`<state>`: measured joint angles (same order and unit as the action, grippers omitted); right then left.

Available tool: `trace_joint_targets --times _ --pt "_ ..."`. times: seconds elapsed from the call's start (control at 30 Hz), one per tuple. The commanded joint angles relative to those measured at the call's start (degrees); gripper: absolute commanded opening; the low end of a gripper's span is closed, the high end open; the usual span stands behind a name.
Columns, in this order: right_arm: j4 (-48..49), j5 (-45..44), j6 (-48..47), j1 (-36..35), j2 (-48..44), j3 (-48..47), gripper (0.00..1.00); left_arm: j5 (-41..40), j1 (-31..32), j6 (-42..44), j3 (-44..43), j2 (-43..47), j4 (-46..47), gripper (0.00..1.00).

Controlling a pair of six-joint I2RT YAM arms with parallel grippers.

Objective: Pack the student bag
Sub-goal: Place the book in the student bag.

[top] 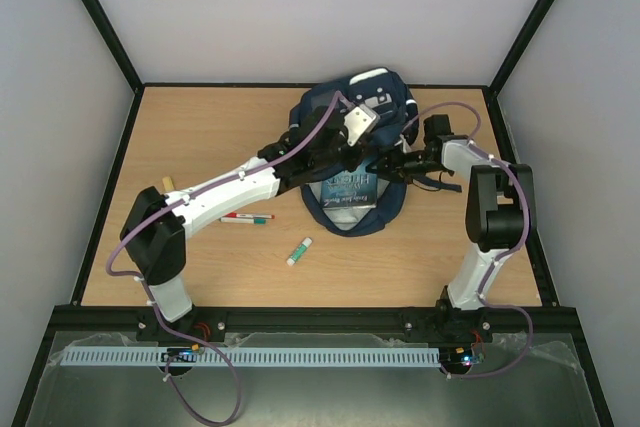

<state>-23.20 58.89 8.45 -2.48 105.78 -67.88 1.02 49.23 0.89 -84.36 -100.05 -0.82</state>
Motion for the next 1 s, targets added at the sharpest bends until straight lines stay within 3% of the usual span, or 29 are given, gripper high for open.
trace_joint_targets --times 0.0,0.13,0.23,0.43,0.63,0.83,0.97 --pt "6.43 -2.78 5.7 -0.06 1.44 -2.86 0.27 2.44 1.75 -0.2 -1.07 5.08 7.01 0.02" --pt "3.28 -5.08 2.6 -0.06 -1.87 -0.8 0.49 2.03 1.75 -0.17 -0.07 5.7 6.75 0.02" --pt "-0.2 -9.67 -0.97 -0.04 -6.66 1.03 0.6 1.6 1.77 0.02 1.11 6.67 7.06 0.02" --pt "-7.82 -18.96 -7.88 -0.04 -16.06 5.57 0.64 0.84 1.7 0.62 4.34 9.04 8.26 0.02" --pt "-14.23 -17.17 -19.99 -0.72 -28.34 10.35 0.55 3.0 -0.14 -2.74 9.13 11.26 9.54 0.02" --pt "-7.23 -35.19 -34.2 -9.25 -41.9 21.13 0.33 6.71 -2.05 -6.42 11.86 13.21 10.94 0.02" --pt "-3.05 -44.09 -37.42 -16.32 -43.16 25.71 0.29 7.95 -2.25 -7.36 12.72 13.91 11.95 0.02"
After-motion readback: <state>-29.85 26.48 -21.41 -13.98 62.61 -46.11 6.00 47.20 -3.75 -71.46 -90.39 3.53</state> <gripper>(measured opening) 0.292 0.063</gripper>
